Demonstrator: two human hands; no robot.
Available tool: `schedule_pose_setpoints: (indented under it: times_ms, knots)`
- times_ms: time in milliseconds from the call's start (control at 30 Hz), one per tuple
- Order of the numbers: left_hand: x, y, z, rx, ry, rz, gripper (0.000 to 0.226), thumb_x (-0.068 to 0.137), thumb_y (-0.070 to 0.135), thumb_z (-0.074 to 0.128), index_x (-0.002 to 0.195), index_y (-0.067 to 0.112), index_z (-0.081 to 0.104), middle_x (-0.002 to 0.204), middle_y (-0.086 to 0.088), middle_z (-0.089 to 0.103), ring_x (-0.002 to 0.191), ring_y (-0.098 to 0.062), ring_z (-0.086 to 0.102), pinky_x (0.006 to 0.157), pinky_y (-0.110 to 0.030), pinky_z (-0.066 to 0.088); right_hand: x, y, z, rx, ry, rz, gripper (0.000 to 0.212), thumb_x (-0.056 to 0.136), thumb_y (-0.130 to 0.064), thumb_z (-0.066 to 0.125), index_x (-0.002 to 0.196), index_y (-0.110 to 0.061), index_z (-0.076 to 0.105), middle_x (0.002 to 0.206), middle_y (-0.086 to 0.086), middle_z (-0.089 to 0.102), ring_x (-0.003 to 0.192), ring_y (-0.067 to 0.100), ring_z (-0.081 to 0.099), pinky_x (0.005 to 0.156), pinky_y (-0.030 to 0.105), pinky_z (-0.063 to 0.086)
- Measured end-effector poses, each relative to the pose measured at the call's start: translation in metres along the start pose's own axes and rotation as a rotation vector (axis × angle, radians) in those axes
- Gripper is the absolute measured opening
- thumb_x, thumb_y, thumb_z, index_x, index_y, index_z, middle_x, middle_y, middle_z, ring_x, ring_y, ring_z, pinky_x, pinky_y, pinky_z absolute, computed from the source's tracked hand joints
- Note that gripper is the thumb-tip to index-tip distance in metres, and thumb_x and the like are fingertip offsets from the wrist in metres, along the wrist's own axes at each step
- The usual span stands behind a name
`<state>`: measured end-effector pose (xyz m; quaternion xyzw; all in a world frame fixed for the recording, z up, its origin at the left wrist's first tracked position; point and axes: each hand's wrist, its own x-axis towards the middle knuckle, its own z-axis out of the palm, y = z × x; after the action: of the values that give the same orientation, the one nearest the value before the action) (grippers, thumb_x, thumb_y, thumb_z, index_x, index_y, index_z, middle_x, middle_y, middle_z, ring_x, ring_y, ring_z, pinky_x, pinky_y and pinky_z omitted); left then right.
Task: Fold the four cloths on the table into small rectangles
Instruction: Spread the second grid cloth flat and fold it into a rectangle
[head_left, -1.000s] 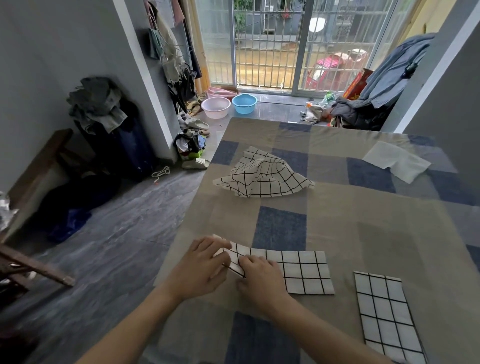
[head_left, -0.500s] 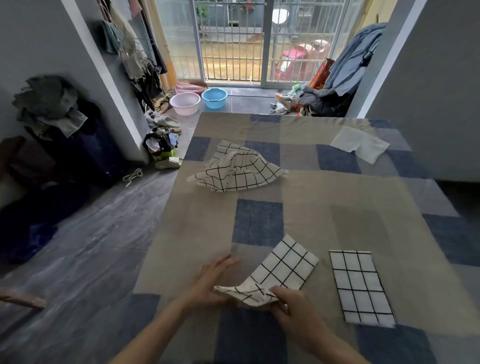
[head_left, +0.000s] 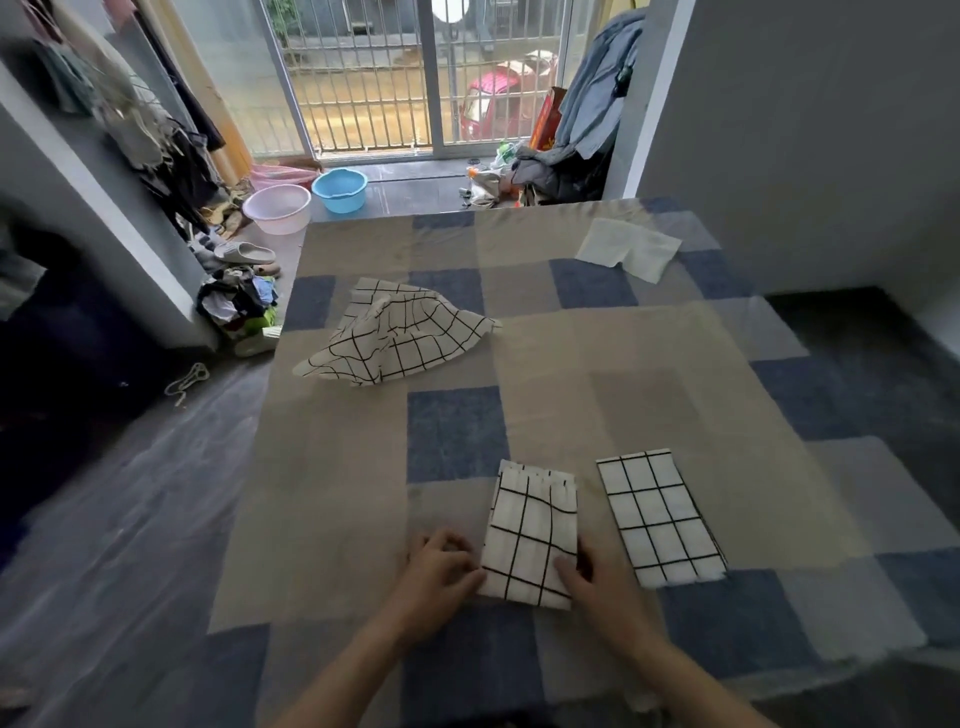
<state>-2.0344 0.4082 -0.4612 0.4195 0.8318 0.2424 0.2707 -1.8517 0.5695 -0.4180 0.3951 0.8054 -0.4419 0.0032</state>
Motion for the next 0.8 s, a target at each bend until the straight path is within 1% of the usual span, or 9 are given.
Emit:
schedule_pose_setpoints:
  times_ms: [100,200,333,467,533,600,700,767,800]
  knots:
    - [0.009,0.005,0.005,0.007,0.016,-0.063,0.033,0.073,0.069,0.054,0.073,0.038,0.067,0.097,0.022,0.045,0.102,-0.011,0.046,0.094,-0.028,0.038,0.02,-0.008,-0.005,0.153,0.064,-0.026,0.023,0.09,-0.021,0.064,0.098,-0.04,0.053,0.1,-0.012,0.064,0.092,0.0,0.059,0.081,0.024,0.052]
    - [0.015,0.004,0.009,0.013,0.024,-0.121,0.036,0.064,0.076,0.044,0.061,0.042,0.054,0.092,0.019,0.044,0.098,-0.013,0.047,0.093,-0.035,0.04,0.036,-0.005,-0.003,0.14,0.084,0.072,0.022,0.087,-0.02,0.067,0.099,-0.031,0.051,0.093,-0.01,0.063,0.084,0.005,0.06,0.073,0.022,0.049]
    - [0.019,0.008,0.014,-0.016,0.05,-0.167,0.031,0.076,0.063,0.058,0.059,0.039,0.051,0.092,0.013,0.045,0.097,-0.016,0.047,0.09,-0.041,0.042,0.05,0.0,0.0,0.104,0.121,0.132,0.027,0.083,-0.025,0.07,0.101,-0.026,0.05,0.089,-0.008,0.064,0.082,0.009,0.061,0.074,0.031,0.052]
    - [0.021,0.015,0.016,0.053,0.134,-0.168,0.024,0.087,0.053,0.058,0.082,0.03,0.062,0.097,0.01,0.047,0.103,-0.017,0.047,0.089,-0.037,0.04,0.059,0.0,0.001,0.001,0.165,0.145,0.033,0.084,-0.032,0.068,0.105,-0.03,0.042,0.085,-0.008,0.063,0.08,0.014,0.061,0.069,0.034,0.051]
    - [0.018,0.02,0.018,0.125,0.198,-0.113,0.027,0.089,0.05,0.054,0.104,0.028,0.055,0.111,0.008,0.046,0.11,-0.016,0.044,0.092,-0.033,0.036,0.062,0.002,0.005,-0.045,0.19,0.143,0.034,0.084,-0.033,0.068,0.105,-0.027,0.041,0.086,-0.007,0.062,0.079,0.014,0.061,0.066,0.034,0.05]
    - [0.015,0.028,0.021,0.175,0.24,0.068,0.033,0.092,0.041,0.047,0.122,0.027,0.043,0.133,0.004,0.043,0.123,-0.018,0.039,0.101,-0.033,0.031,0.064,0.003,0.01,-0.065,0.227,0.123,0.034,0.084,-0.032,0.068,0.104,-0.025,0.041,0.089,-0.006,0.061,0.078,0.014,0.06,0.063,0.032,0.048]
    - [0.018,0.037,0.031,0.353,0.133,0.386,0.046,0.093,0.034,0.04,0.138,0.024,0.04,0.152,0.001,0.036,0.141,-0.019,0.031,0.114,-0.04,0.03,0.062,0.001,0.016,-0.068,0.282,0.094,0.036,0.085,-0.026,0.068,0.107,-0.022,0.04,0.096,-0.007,0.052,0.079,0.012,0.052,0.059,0.024,0.039]
    - [0.021,0.039,0.035,0.463,0.017,0.389,0.053,0.093,0.035,0.036,0.144,0.021,0.04,0.154,0.001,0.036,0.144,-0.019,0.028,0.112,-0.046,0.034,0.061,-0.001,0.018,-0.107,0.335,0.08,0.037,0.084,-0.023,0.066,0.109,-0.019,0.039,0.101,-0.003,0.043,0.081,0.014,0.049,0.062,0.027,0.042]
    - [0.022,0.038,0.037,0.492,-0.025,0.357,0.056,0.094,0.036,0.031,0.148,0.022,0.033,0.157,0.001,0.028,0.146,-0.021,0.018,0.113,-0.049,0.029,0.061,-0.001,0.02,-0.163,0.376,0.048,0.035,0.084,-0.019,0.064,0.108,-0.018,0.038,0.103,0.001,0.042,0.082,0.017,0.05,0.063,0.03,0.045]
